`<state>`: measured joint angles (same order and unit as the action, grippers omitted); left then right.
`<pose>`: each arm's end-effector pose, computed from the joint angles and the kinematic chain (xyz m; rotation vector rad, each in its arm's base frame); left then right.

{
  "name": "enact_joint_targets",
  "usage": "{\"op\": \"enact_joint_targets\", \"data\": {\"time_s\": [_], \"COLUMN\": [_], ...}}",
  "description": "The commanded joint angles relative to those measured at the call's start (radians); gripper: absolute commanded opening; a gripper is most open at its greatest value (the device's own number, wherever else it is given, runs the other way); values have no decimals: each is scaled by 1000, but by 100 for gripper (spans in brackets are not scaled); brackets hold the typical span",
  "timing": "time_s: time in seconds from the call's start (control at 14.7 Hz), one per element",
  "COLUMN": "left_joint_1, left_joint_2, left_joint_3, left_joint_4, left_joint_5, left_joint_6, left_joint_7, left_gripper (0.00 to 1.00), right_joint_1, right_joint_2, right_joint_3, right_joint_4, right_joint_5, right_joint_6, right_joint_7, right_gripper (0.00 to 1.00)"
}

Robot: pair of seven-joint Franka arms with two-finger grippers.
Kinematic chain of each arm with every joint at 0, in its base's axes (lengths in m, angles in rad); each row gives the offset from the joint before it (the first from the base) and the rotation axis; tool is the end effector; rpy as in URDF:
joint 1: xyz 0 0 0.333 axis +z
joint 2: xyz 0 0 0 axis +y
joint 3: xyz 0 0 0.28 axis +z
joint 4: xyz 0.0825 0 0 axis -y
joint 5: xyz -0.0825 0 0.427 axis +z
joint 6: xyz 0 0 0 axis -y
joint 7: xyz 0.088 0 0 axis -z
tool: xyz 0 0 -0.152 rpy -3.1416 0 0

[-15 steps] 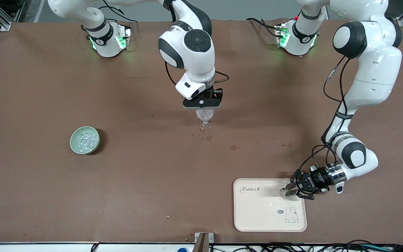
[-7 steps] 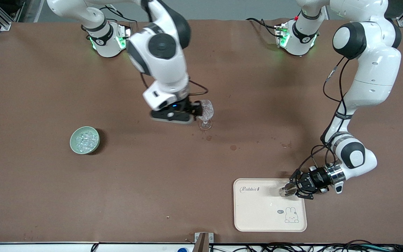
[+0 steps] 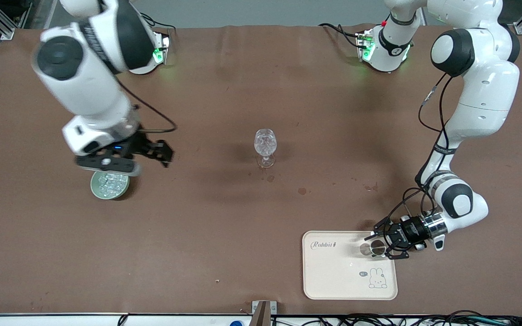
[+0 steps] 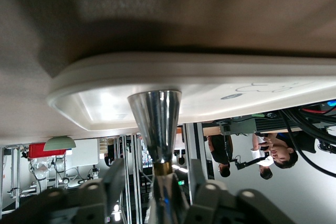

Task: Pour wine and add ice with both arms
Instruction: 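Withdraw the right gripper while the left gripper releases the jigger on the tray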

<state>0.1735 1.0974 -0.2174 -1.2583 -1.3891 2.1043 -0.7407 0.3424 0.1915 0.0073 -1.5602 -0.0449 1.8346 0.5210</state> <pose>0.7558 -0.0859 0.0537 1.2123 1.5181 -0.7537 0.6309 0.2239 0.4524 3.1245 -0.2530 0.1460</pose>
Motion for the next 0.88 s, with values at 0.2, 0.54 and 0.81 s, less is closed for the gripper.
{"op": "enact_joint_targets", "data": {"time_s": [0.2,0.54,0.81], "left_joint_1": [4,18,60], "left_joint_2": [-30,-111,-188], "left_joint_3": [0,0,-2], "left_joint_4": [7,4,5], "left_joint_5": [117,411,685], "left_joint_6": [-13,-16,-127], "left_joint_7": [1,-6,-6], "left_gripper": [100,100,100], "right_joint_1": [-136,-290,-351], "right_joint_2": [-228,-259,-253], "right_joint_3": [25,43,39], "right_joint_4": [-213,-138,3], "right_joint_5": [-13,-10,2], "right_joint_6": [-24,-141,-268], "right_joint_7": [-137,-366,-455], "right_gripper": [100,100,100]}}
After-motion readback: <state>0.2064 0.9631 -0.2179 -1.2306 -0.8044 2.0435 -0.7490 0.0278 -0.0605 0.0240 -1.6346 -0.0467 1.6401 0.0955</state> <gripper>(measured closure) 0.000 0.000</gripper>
